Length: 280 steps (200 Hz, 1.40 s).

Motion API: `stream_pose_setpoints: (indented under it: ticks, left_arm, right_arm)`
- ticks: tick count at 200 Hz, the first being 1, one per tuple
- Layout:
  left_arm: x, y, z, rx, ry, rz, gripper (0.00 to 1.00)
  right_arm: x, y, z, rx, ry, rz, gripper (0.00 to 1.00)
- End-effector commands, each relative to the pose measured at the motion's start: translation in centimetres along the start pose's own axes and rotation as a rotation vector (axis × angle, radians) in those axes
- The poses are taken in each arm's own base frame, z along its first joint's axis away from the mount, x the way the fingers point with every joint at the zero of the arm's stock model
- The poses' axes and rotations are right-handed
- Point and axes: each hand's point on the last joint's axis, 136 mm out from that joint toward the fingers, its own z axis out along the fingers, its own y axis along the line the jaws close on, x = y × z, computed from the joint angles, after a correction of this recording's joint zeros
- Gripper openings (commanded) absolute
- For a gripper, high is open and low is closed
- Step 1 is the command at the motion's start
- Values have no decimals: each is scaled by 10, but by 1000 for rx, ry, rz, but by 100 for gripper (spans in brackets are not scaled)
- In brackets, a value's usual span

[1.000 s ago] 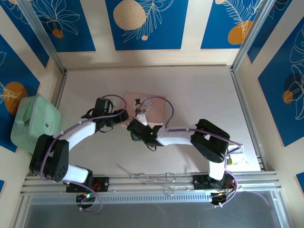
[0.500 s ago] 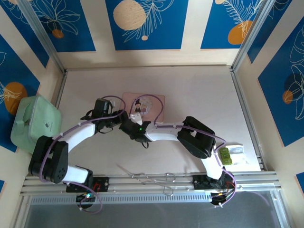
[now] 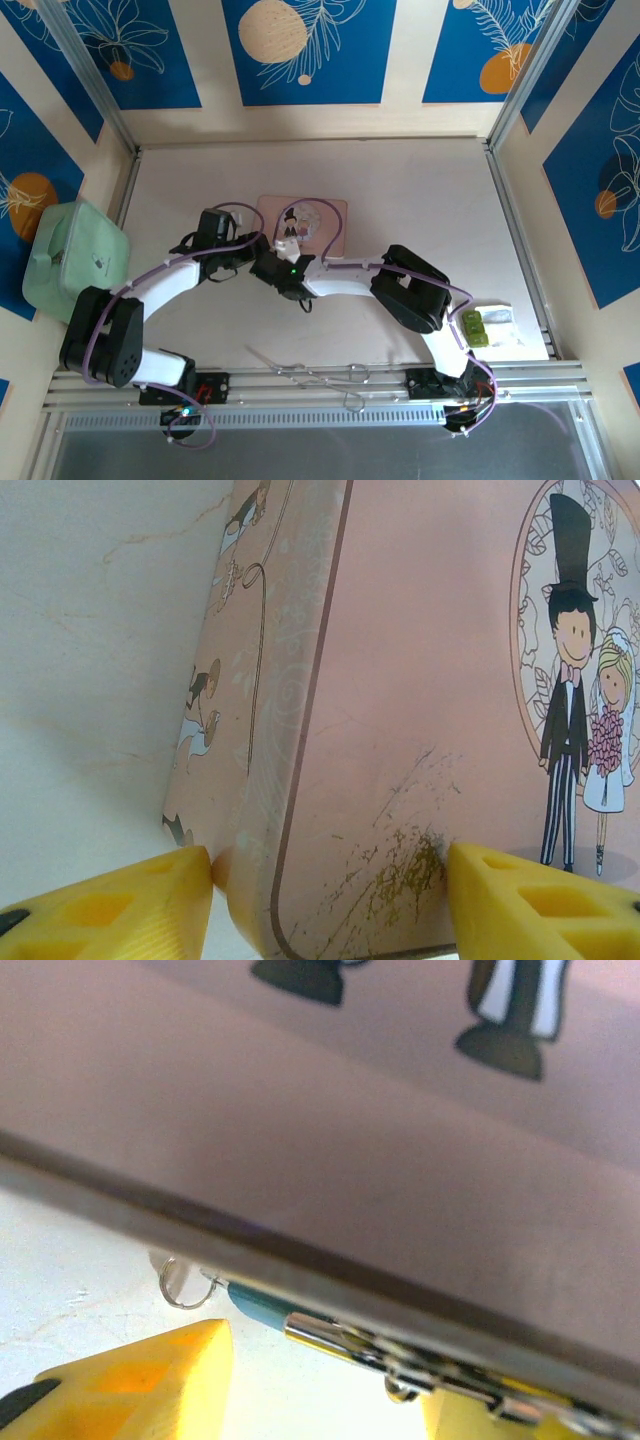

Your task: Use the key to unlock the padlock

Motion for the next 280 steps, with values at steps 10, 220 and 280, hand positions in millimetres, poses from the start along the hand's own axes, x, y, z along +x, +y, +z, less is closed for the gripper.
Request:
stream_pose_setpoints:
  ticks: [10,220,280]
  left_arm:
    - [18,7,0,-5,63,-16,61]
    - [22,6,-3,5,70,-29,59]
    - [25,9,-2,14,52,-75,58]
  right_arm:
    - [-16,2,-10,-27,-85,59,48]
    - [-13,-1,-7,-44,-85,65,24]
    - [-7,0,-16,-121,-82,101,20]
